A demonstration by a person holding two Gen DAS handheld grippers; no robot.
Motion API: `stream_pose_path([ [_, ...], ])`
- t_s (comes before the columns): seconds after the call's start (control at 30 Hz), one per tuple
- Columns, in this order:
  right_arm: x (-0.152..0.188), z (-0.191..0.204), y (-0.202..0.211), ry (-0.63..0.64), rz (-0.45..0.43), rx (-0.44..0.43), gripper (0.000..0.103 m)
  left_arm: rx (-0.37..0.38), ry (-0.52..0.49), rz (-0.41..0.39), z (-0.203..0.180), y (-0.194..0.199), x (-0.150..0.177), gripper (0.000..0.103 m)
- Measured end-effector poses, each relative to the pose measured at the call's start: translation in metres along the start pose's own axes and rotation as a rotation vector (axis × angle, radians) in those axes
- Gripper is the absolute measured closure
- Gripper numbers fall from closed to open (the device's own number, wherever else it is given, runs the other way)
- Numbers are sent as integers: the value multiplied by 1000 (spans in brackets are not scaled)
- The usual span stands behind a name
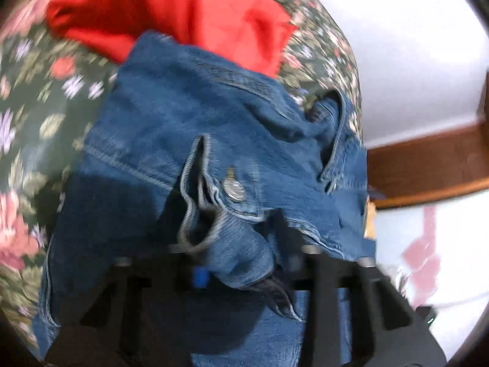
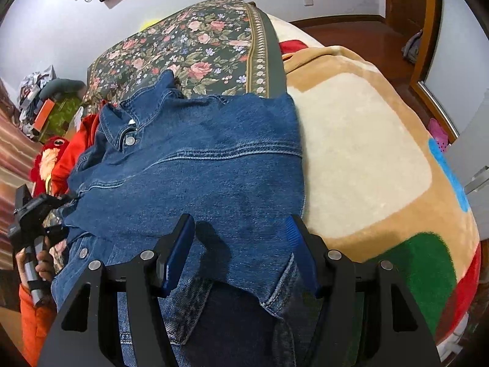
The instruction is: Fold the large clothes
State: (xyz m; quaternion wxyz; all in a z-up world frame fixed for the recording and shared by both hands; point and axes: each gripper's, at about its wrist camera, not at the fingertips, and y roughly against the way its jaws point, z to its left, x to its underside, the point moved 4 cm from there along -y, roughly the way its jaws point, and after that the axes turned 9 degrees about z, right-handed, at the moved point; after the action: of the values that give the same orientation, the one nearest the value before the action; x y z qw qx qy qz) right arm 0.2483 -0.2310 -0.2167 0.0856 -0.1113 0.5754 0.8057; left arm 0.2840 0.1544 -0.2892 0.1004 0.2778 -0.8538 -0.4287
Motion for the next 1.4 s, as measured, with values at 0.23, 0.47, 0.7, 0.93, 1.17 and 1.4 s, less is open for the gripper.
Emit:
stream_pose_path([
  [0.23,-2,-3,4,-11,-5,2,44,-103,-250,-186,-67,55,4,79],
  [0.47,-4,6,8,2,-20,-14,44,-121,-394,-342,-101,121,10,79],
  [0.7,-1,16,-3,35,13,-17,44,-276,-354,-214,-43,86,22,78],
  [0.93,1,16,-7,38,31,-4,44,-368,-284,-72,22,43,45,57],
  [1.17,-1,14,-15,27,63,-5,44,-389,-287,-78,45,62,49,41],
  [1.4,-14,10,-16,18,59,-4,39,-452,-263,-119,61,89,30,41],
])
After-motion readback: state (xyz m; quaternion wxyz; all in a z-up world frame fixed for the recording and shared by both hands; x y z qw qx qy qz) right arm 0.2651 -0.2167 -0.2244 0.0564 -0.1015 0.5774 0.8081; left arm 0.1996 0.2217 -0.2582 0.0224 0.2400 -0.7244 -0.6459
